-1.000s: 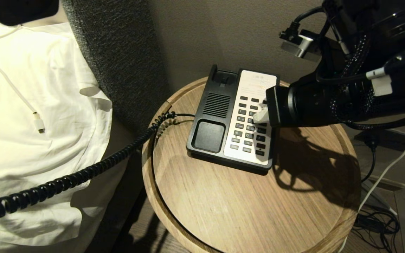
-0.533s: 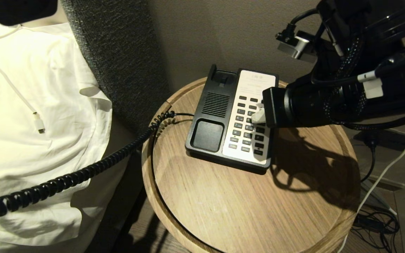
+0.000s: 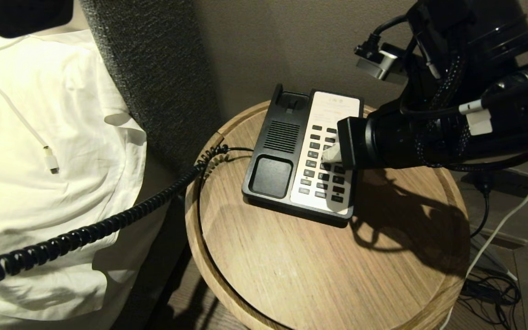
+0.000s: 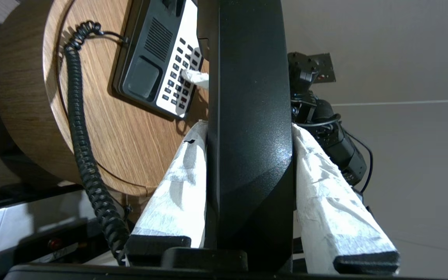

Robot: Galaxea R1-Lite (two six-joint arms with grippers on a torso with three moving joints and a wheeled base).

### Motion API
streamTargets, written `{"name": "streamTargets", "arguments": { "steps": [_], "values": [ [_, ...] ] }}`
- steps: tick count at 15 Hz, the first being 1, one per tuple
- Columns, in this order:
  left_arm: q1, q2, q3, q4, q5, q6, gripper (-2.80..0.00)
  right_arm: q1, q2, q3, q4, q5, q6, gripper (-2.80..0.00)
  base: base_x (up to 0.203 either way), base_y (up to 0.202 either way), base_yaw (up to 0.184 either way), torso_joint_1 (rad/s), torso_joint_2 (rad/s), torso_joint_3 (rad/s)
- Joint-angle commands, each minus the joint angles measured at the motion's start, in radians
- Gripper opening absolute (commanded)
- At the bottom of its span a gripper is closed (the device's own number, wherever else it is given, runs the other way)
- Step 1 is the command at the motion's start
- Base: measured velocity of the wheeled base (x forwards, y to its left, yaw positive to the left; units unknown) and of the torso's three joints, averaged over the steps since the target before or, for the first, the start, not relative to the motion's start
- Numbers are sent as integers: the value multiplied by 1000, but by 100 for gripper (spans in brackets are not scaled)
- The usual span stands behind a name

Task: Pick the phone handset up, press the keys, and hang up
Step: Dial the number

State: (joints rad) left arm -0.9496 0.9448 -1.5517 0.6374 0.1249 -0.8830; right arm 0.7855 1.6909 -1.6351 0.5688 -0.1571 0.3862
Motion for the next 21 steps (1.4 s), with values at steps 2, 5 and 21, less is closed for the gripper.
{"name": "streamTargets", "arguments": {
  "steps": [2, 5, 21],
  "values": [
    [0, -4, 7, 4, -1, -5, -280, 0, 0, 6, 3, -2, 2, -280, 0, 0, 0, 0, 0, 0],
    [0, -8, 9, 4, -1, -5, -280, 0, -9, -12, 3, -2, 10, -280, 0, 0, 0, 0, 0, 0],
    [11, -16, 19, 5, -8, -7, -280, 34, -44, -14, 50, 31, 34, -280, 0, 0, 0, 0, 0, 0]
  ]
}}
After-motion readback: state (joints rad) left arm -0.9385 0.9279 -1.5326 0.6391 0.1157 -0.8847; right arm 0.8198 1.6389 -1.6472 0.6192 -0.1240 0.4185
